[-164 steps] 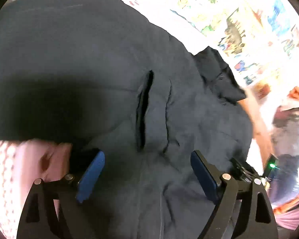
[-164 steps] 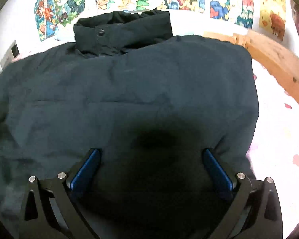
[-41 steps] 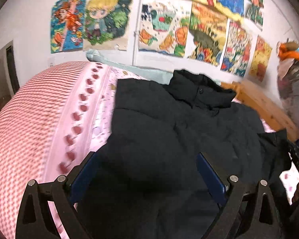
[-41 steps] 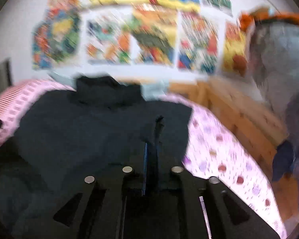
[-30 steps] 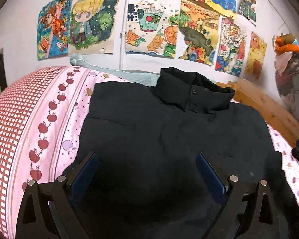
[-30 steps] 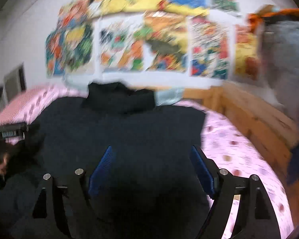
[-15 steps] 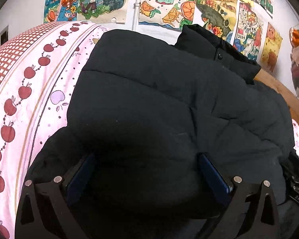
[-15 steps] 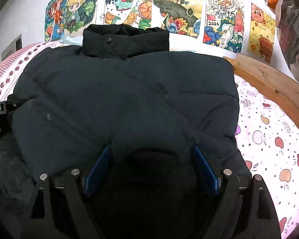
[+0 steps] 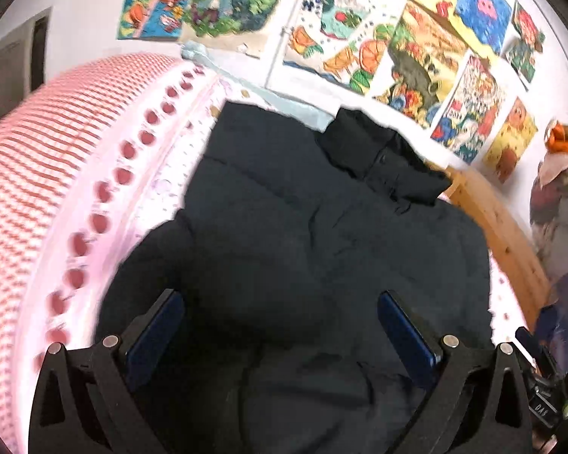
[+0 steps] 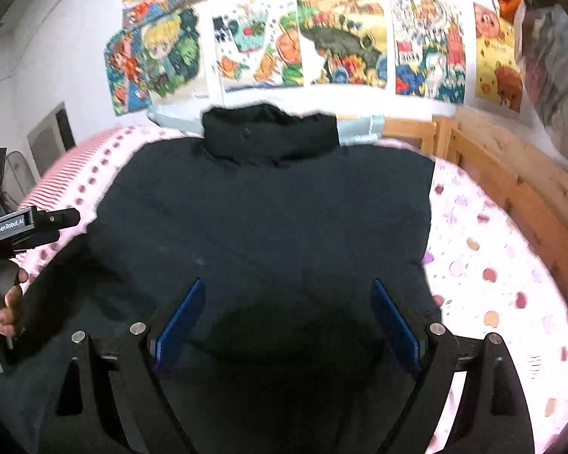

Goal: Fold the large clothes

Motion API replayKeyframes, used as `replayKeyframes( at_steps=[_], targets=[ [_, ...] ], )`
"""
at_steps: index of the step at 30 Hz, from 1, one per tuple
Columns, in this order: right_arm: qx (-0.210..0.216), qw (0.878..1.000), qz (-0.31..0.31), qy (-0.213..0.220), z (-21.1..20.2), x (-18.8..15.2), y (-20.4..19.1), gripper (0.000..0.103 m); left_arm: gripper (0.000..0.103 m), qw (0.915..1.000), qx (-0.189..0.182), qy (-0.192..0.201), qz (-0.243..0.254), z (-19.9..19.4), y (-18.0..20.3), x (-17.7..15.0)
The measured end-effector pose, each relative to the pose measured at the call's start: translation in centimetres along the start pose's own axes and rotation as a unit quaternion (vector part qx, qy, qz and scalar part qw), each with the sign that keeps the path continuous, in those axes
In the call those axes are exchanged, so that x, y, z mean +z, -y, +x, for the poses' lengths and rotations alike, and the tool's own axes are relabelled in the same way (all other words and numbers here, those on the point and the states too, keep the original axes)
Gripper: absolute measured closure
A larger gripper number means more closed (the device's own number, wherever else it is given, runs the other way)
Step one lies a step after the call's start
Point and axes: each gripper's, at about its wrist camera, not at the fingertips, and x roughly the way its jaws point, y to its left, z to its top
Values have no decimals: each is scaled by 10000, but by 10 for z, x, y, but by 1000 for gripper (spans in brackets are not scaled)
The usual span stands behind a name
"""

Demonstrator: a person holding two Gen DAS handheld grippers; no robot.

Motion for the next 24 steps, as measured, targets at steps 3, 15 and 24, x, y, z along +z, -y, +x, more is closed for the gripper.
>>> replayKeyframes(
  at_steps=[3, 15, 24],
  targets=[
    [-77, 9998, -153, 114, -29, 11, -11, 17, 0, 9996, 211, 112, 157, -38, 8, 5],
    [405, 9988, 15, 289, -145, 37, -28, 9, 0, 9967, 513, 491, 391, -169, 28, -6],
    [1262, 9904, 416, 391, -159, 41, -7, 6, 0, 9913, 1152, 408, 497, -199, 43, -11]
  ],
)
